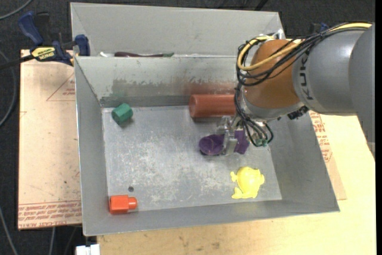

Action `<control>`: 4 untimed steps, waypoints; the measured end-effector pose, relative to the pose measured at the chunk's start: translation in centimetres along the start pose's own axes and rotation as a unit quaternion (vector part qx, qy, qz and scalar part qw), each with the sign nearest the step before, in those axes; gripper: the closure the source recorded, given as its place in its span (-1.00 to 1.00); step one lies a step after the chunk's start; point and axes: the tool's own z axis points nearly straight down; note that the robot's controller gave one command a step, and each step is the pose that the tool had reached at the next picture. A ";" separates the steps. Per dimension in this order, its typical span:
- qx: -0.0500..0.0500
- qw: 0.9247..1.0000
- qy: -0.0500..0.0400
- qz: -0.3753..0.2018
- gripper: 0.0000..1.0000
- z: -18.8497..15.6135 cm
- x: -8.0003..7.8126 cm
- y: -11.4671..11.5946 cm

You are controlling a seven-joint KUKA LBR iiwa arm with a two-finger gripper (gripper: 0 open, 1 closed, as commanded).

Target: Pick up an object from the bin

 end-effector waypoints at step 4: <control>0.000 1.000 0.003 0.000 1.00 -3.0 0.1 0.0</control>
Offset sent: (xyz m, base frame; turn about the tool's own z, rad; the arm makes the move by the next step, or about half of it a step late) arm 0.0000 -0.0001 0.0331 0.0000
